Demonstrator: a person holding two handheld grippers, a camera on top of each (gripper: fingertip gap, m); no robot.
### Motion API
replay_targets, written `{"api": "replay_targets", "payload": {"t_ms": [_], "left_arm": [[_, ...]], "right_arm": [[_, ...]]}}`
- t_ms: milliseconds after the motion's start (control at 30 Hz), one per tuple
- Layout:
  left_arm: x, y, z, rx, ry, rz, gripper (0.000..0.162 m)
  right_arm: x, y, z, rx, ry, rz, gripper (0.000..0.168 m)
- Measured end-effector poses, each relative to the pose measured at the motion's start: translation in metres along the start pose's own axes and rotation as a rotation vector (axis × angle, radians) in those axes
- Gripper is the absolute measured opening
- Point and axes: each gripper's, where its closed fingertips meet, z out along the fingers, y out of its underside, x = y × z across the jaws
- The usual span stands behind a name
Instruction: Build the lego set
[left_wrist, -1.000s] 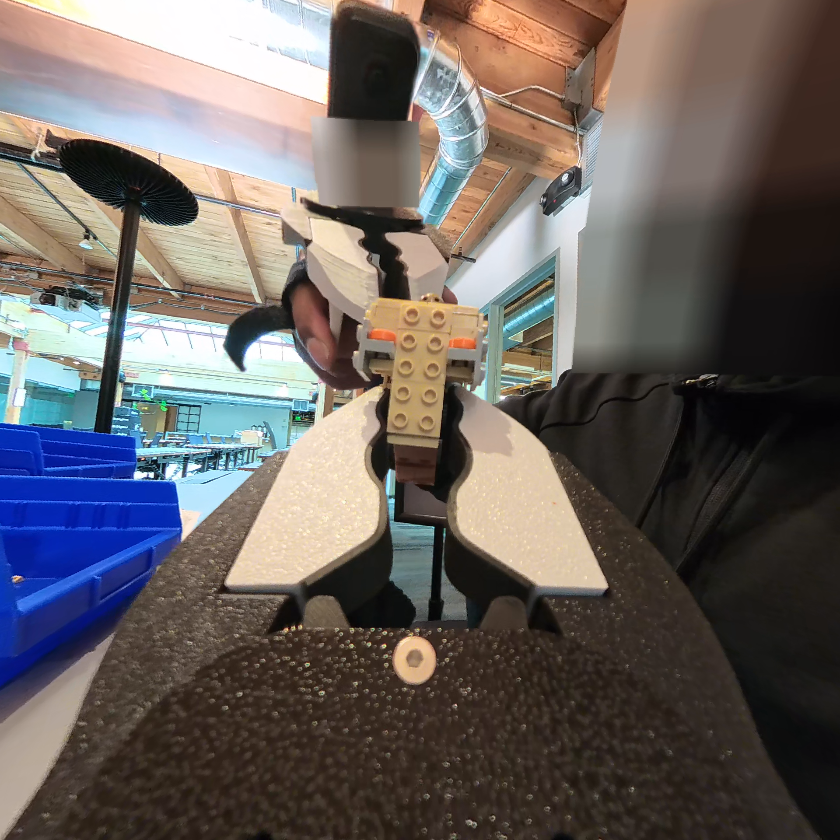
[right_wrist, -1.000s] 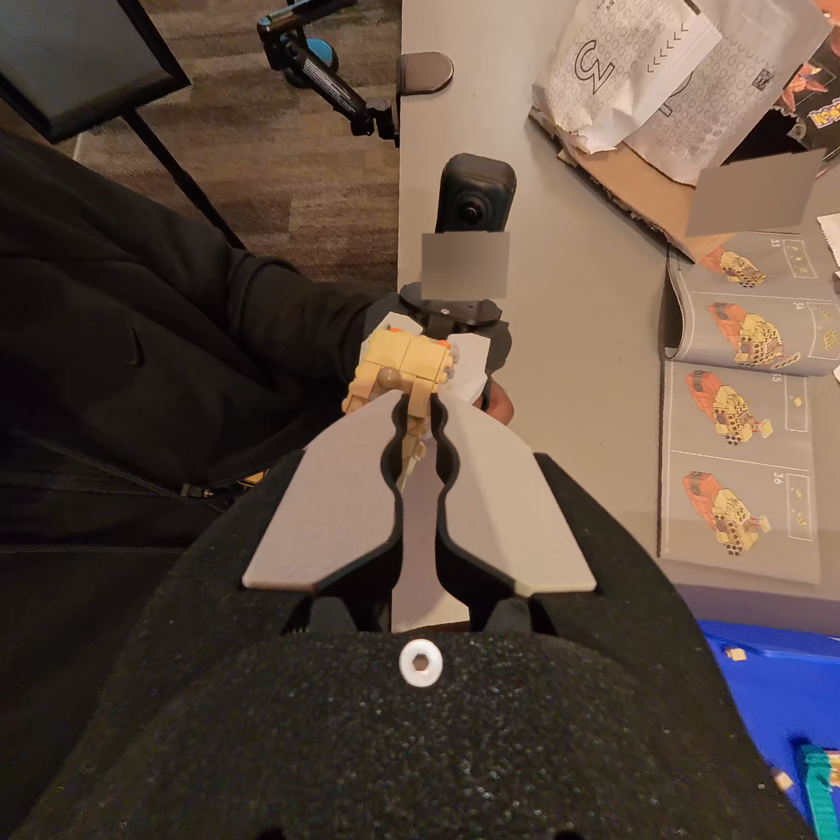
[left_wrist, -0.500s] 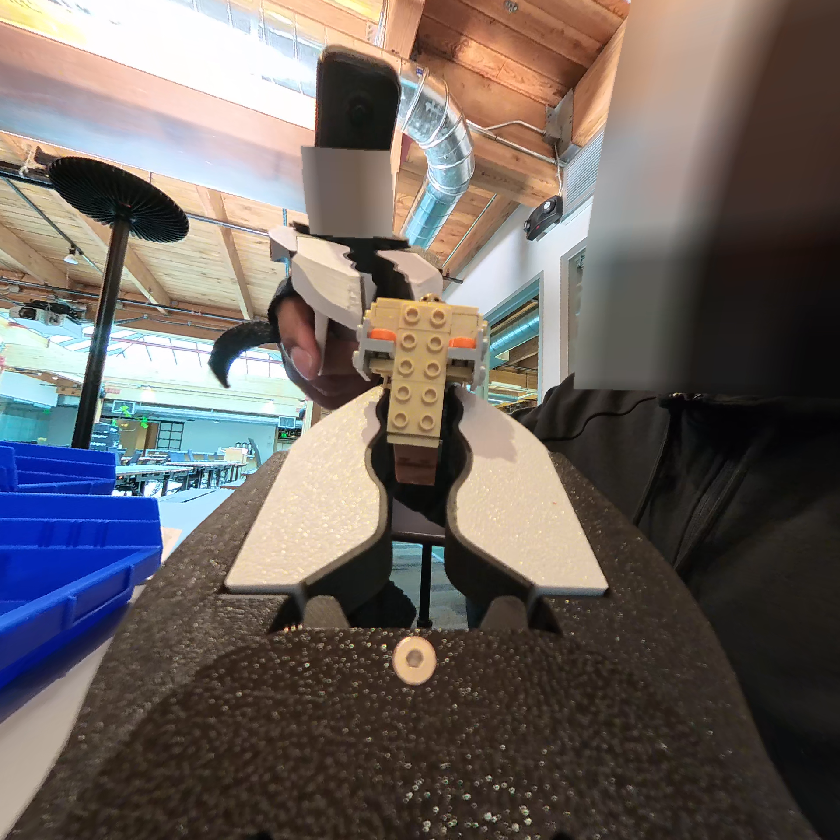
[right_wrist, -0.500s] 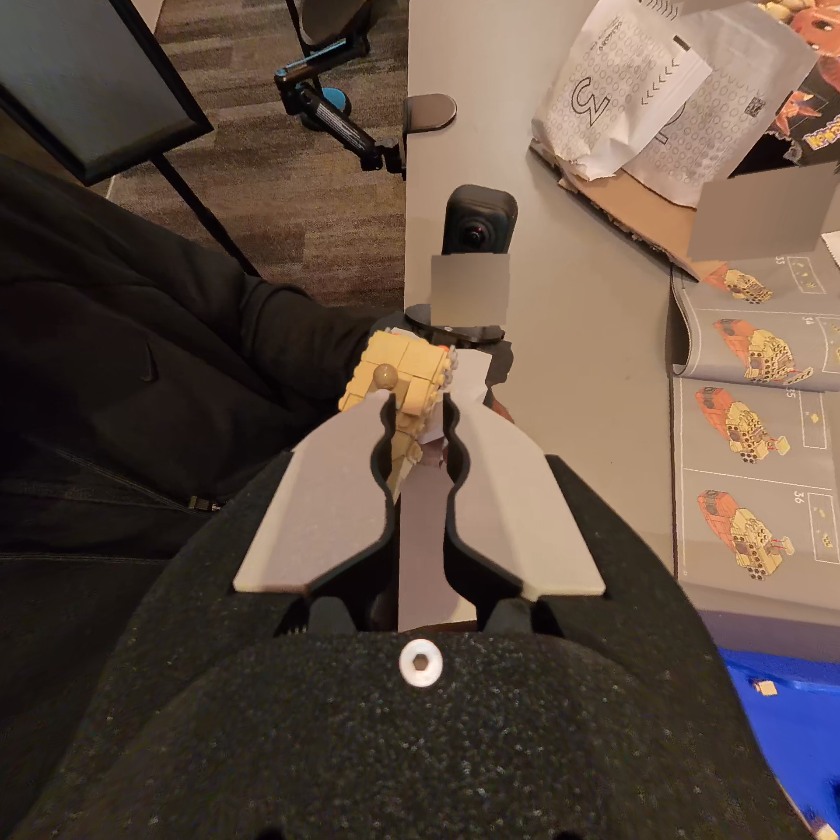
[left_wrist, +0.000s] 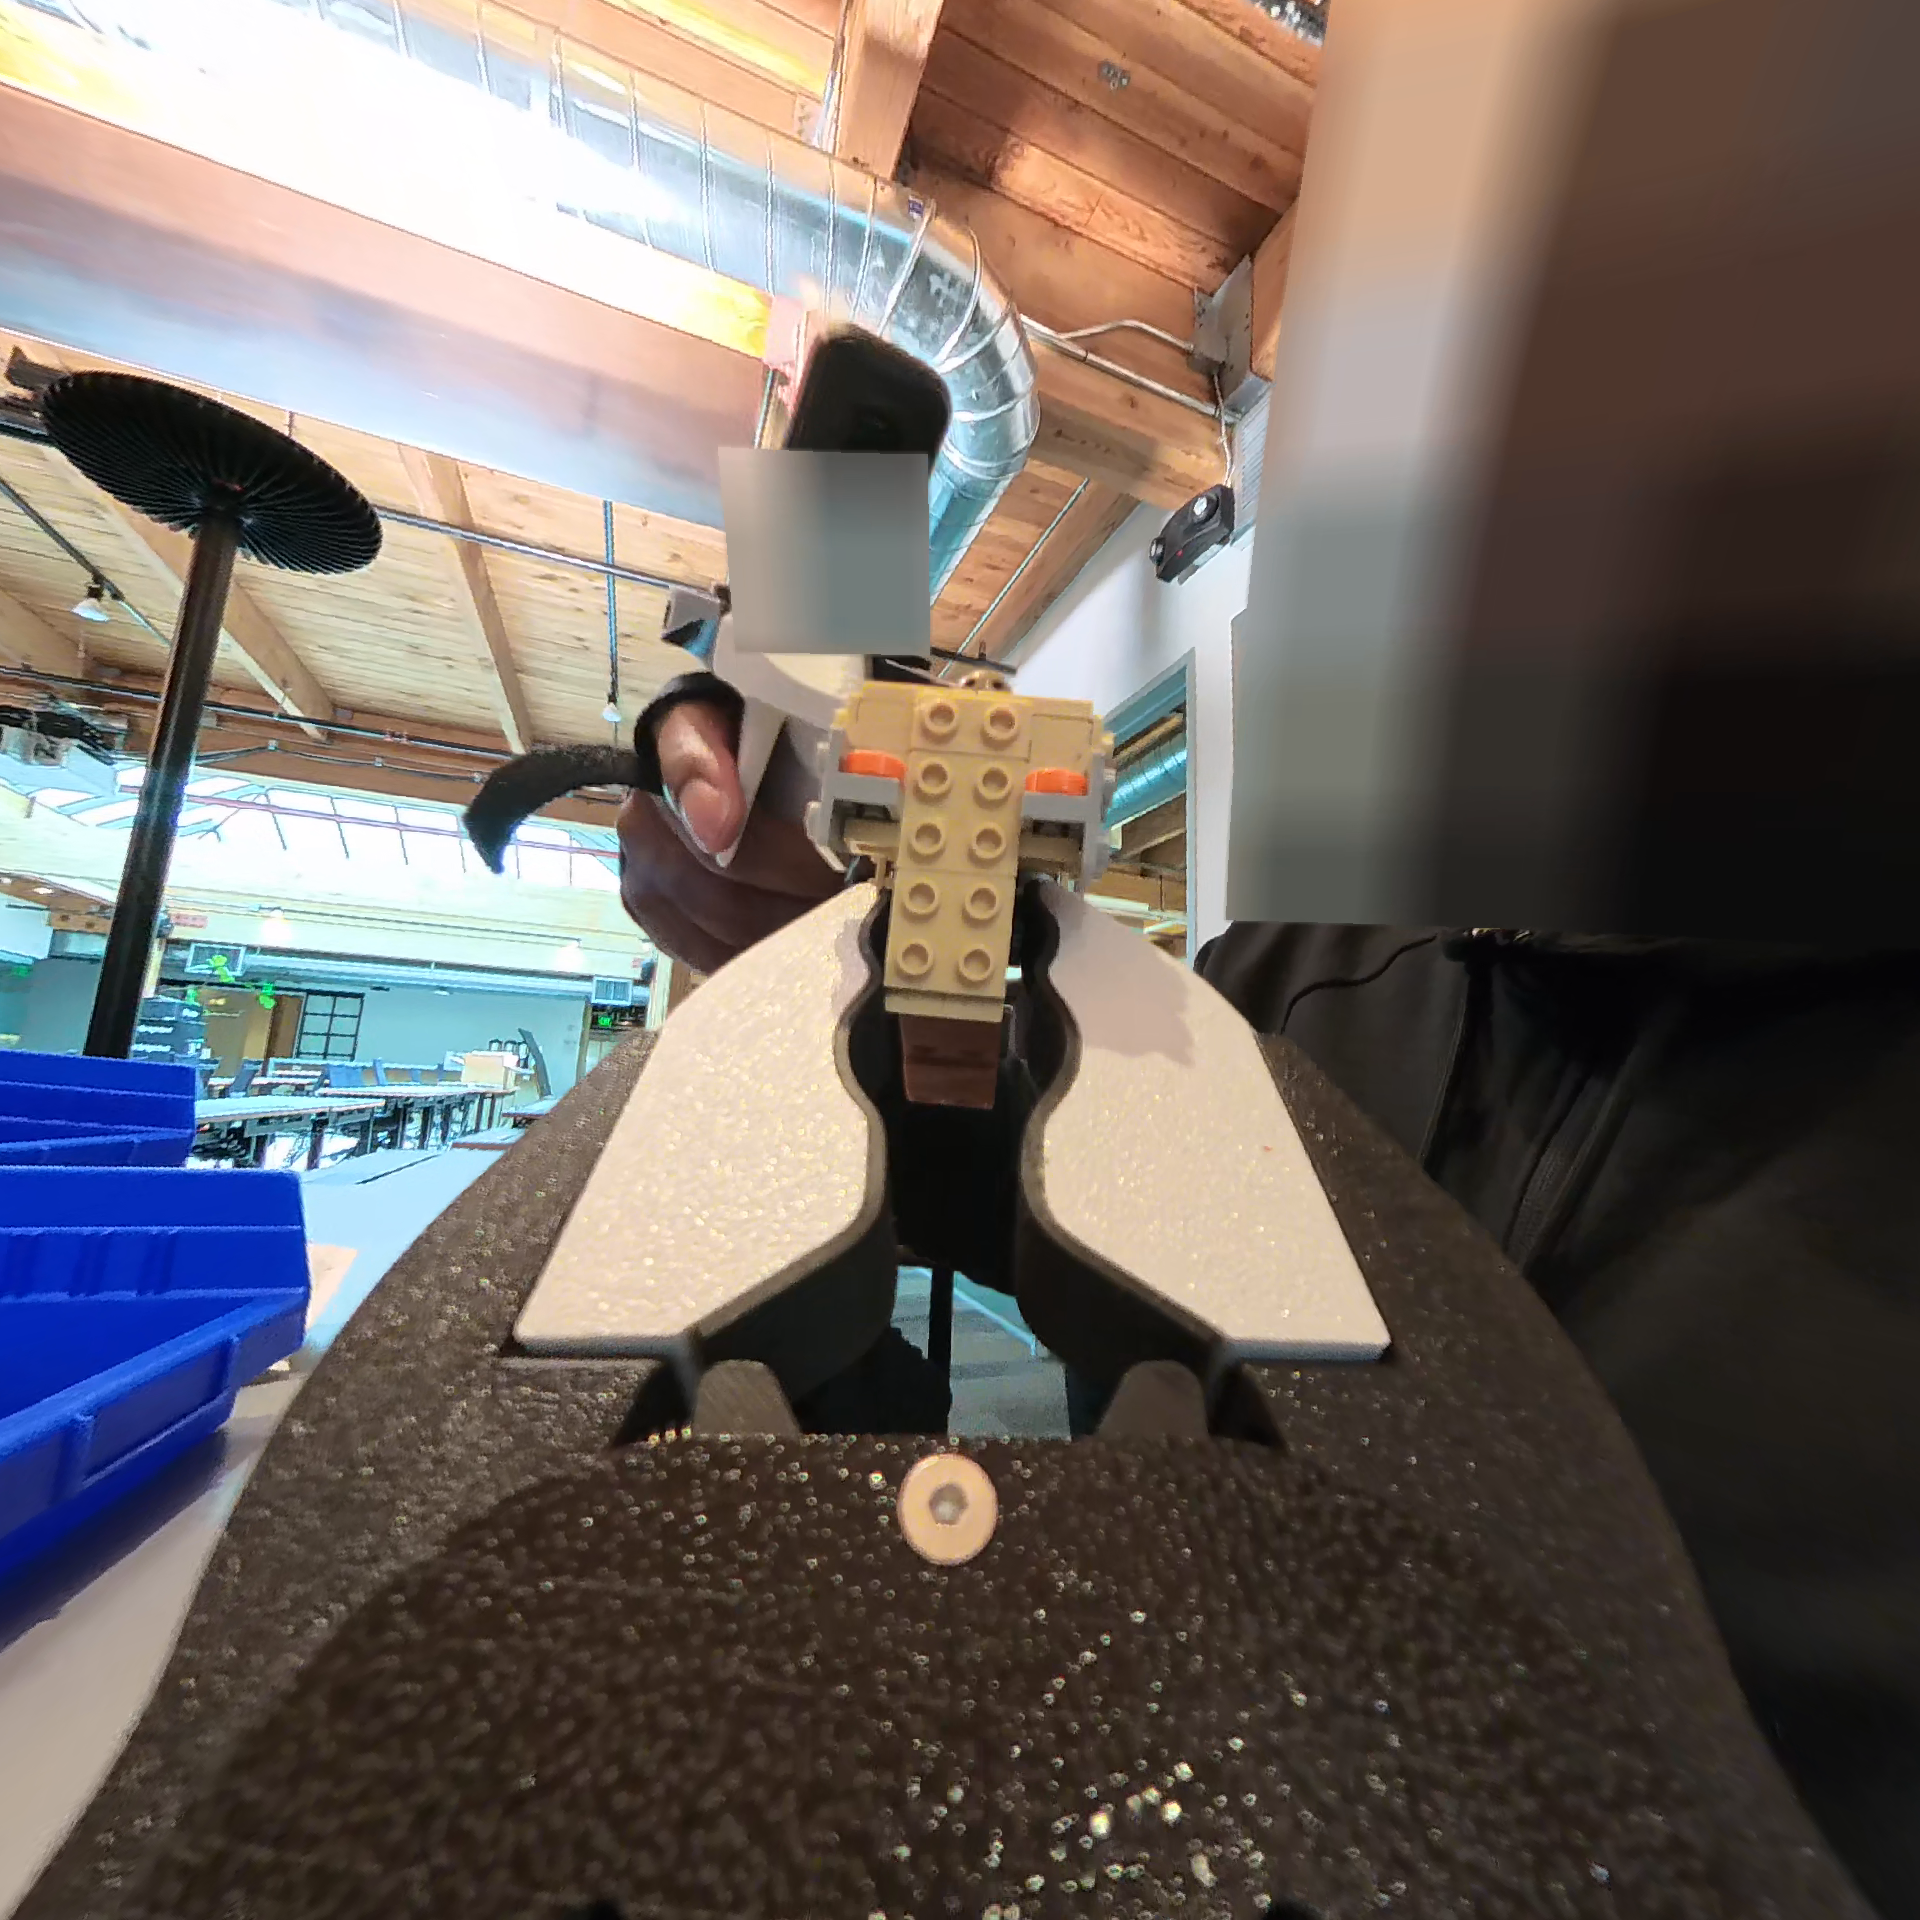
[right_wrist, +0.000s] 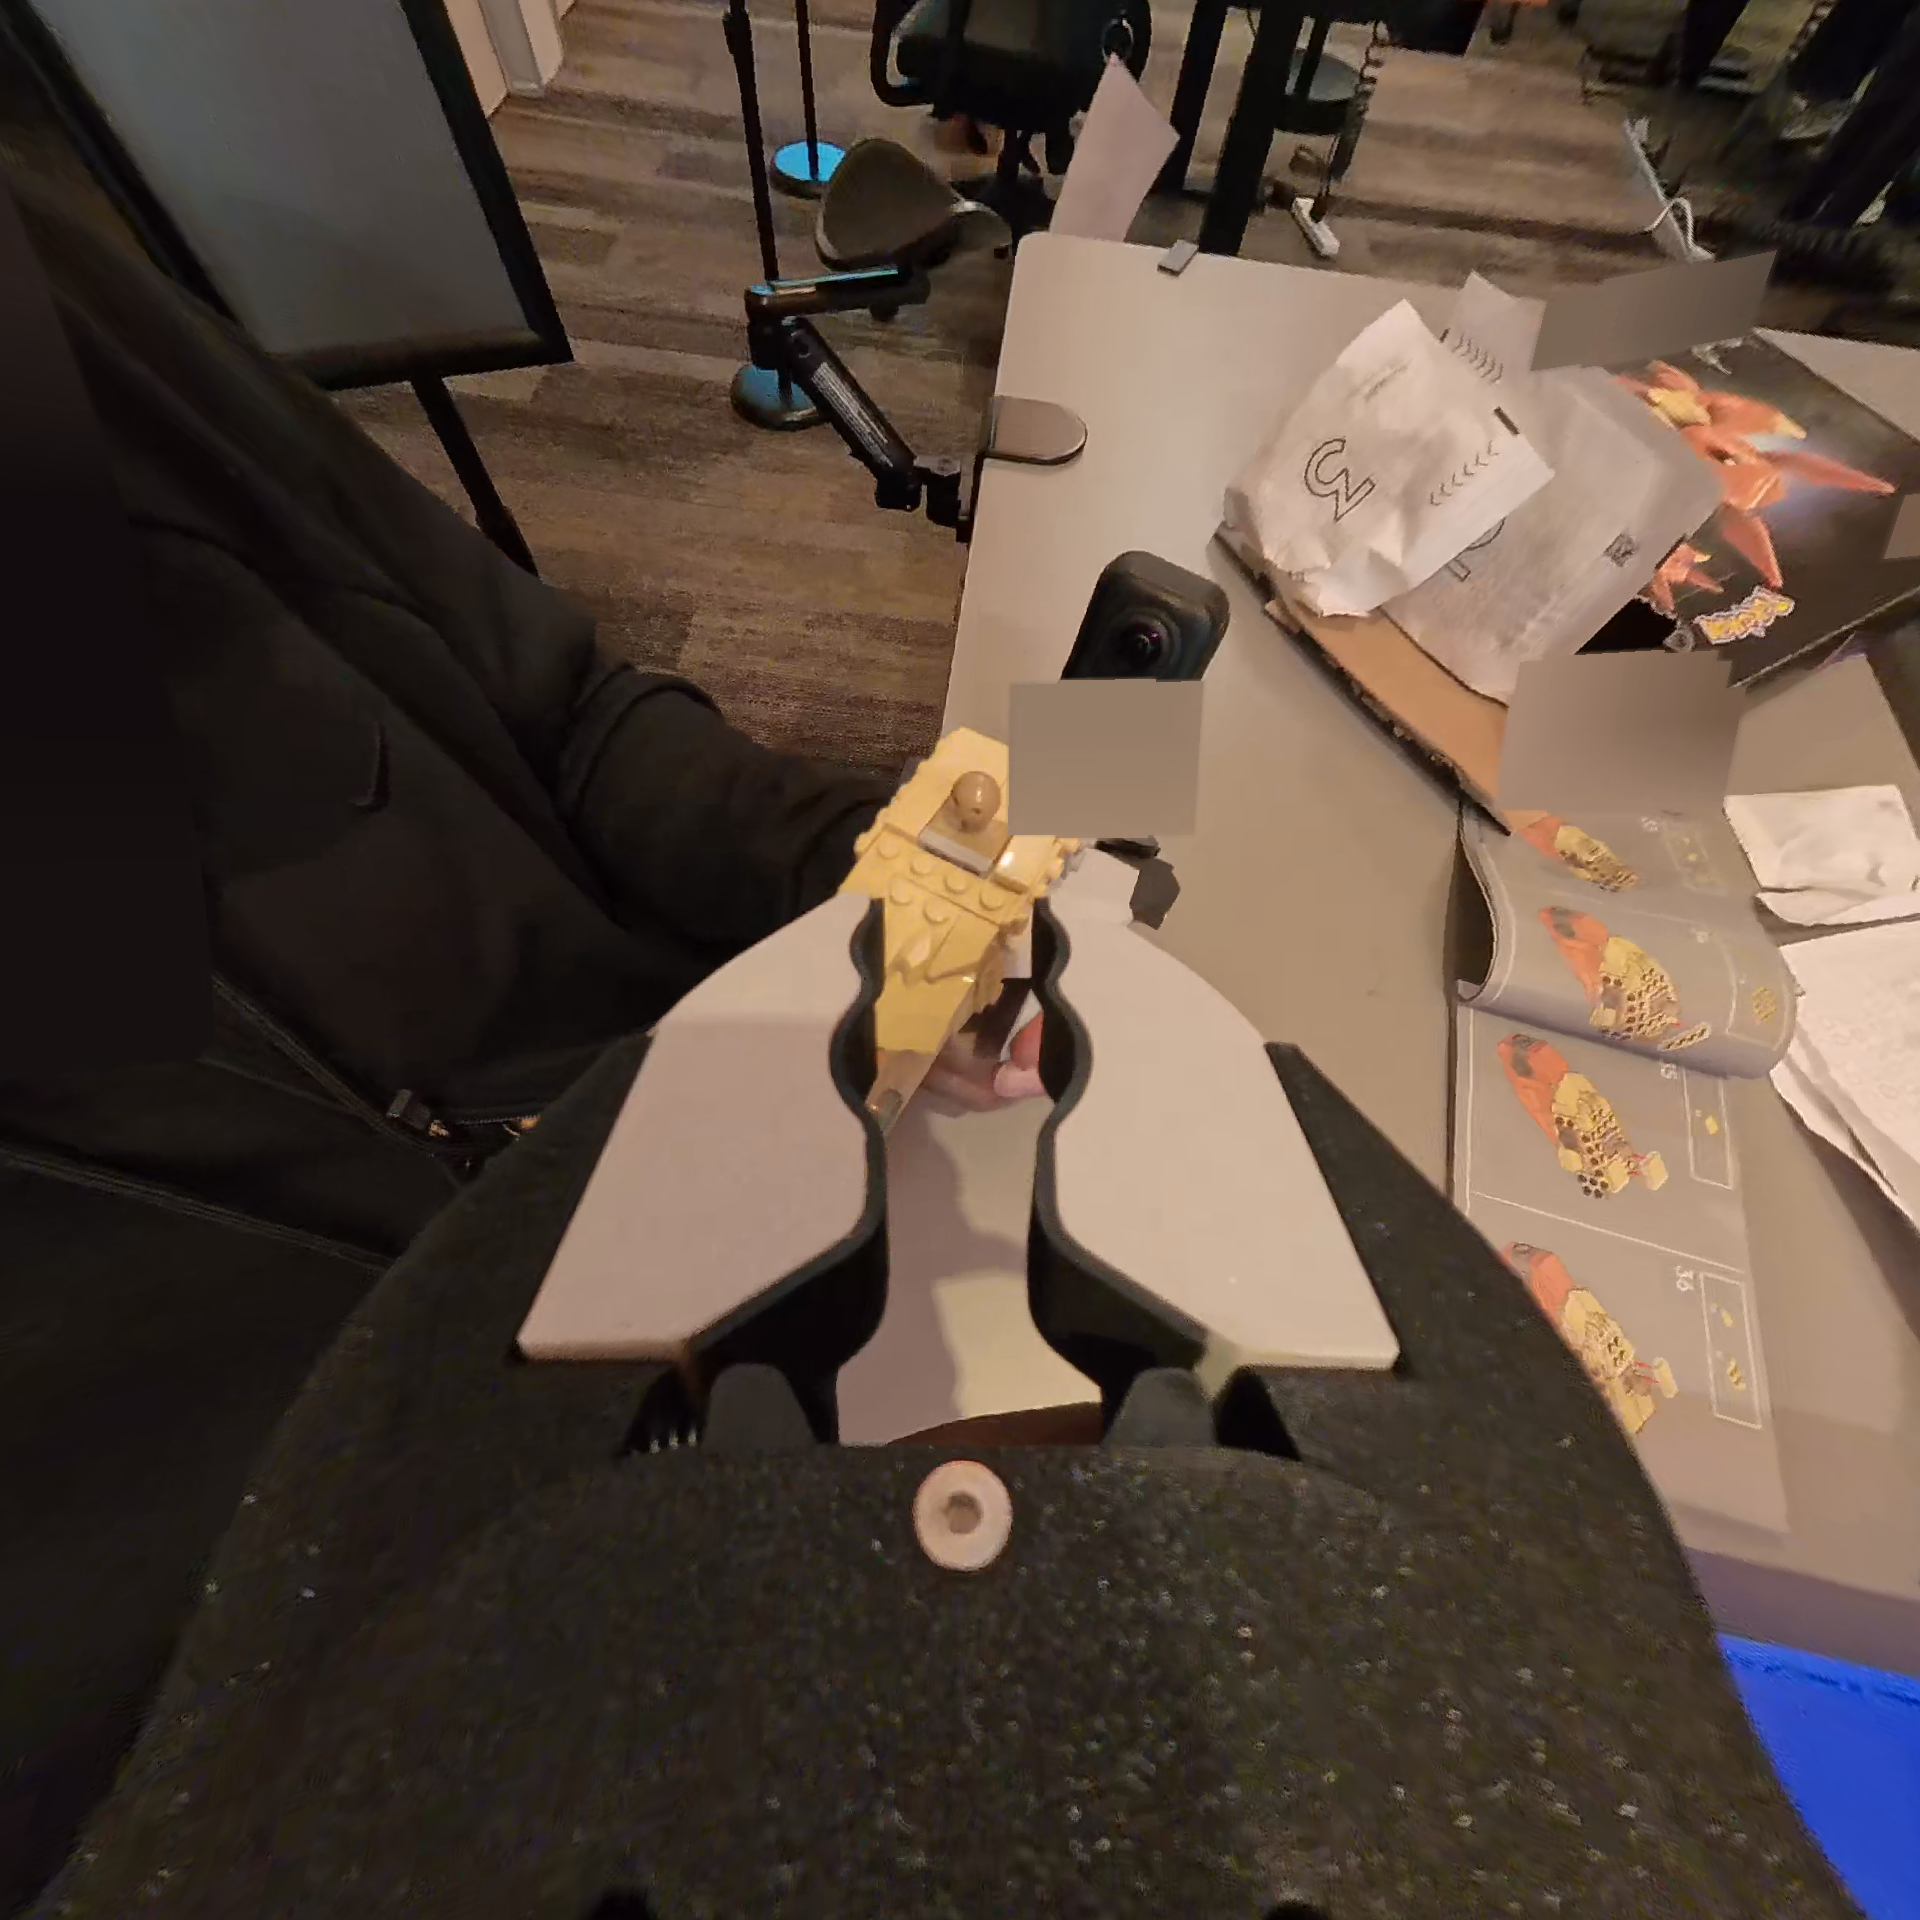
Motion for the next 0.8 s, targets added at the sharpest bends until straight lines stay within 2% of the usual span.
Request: {"api": "replay_targets", "payload": {"t_ms": [267,800], "left_arm": [[0.002,0.006,0.003,-0.037,0.006,0.016,0.022],[0.003,0.009,0.004,-0.051,0.008,0.021,0.022]], "right_arm": [[-0.012,0.005,0.002,-0.042,-0.072,-0.024,0.026],[-0.018,0.006,0.010,-0.081,-0.081,-0.048,0.026]]}}
